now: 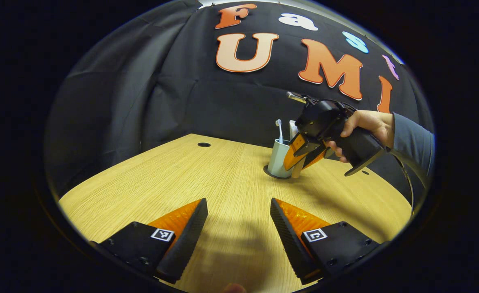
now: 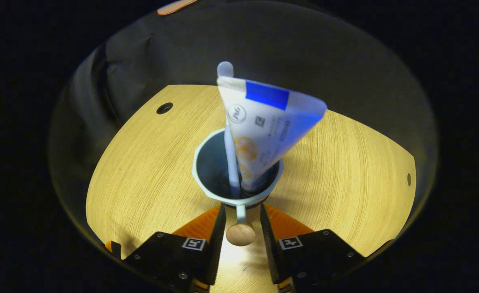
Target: Put the toothbrush and toothpaste on the desktop into the cup, then pick up the cup and place it on the coaster on the desktop.
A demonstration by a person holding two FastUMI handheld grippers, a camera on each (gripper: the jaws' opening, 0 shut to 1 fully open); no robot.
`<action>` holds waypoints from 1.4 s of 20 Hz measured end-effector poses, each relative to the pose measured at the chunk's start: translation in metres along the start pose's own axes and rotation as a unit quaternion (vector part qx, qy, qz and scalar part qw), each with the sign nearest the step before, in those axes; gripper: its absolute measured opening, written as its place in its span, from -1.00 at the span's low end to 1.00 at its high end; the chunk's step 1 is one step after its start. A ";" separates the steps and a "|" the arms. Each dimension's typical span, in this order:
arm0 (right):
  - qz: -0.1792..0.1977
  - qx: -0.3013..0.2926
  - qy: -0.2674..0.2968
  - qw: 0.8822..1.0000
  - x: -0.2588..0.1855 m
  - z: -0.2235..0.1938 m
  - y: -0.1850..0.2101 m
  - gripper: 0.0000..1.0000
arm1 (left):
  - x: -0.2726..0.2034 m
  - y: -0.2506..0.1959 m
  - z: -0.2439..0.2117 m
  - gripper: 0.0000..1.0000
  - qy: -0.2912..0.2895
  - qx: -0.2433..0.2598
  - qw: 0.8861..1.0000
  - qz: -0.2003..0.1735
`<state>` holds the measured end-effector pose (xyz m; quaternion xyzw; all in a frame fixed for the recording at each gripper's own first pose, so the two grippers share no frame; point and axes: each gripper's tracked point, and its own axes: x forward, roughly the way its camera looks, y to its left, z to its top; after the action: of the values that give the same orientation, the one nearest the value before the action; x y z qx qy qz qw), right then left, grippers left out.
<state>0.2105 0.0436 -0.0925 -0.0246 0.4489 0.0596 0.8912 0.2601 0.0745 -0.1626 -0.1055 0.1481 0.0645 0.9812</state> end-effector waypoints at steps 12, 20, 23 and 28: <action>-0.001 -0.041 -0.145 0.989 -0.075 0.004 -0.026 0.72 | -0.020 -0.051 0.049 0.99 -0.047 0.046 0.997 -0.030; -0.023 -0.036 -0.234 0.971 -0.141 -0.009 -0.068 0.75 | -0.034 -0.095 0.087 0.99 -0.081 0.082 0.992 -0.047; -0.022 -0.031 -0.259 0.965 -0.159 -0.020 -0.077 0.75 | -0.045 -0.109 0.104 0.99 -0.099 0.096 0.989 -0.050; -0.030 -0.016 -0.315 0.949 -0.195 -0.039 -0.099 0.75 | -0.064 -0.128 0.122 0.99 -0.127 0.099 0.986 -0.050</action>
<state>0.0774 -0.0745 0.0399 -0.0327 0.1438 0.0444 0.9881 0.2532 -0.0283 -0.0046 -0.0057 0.0229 0.0131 0.9996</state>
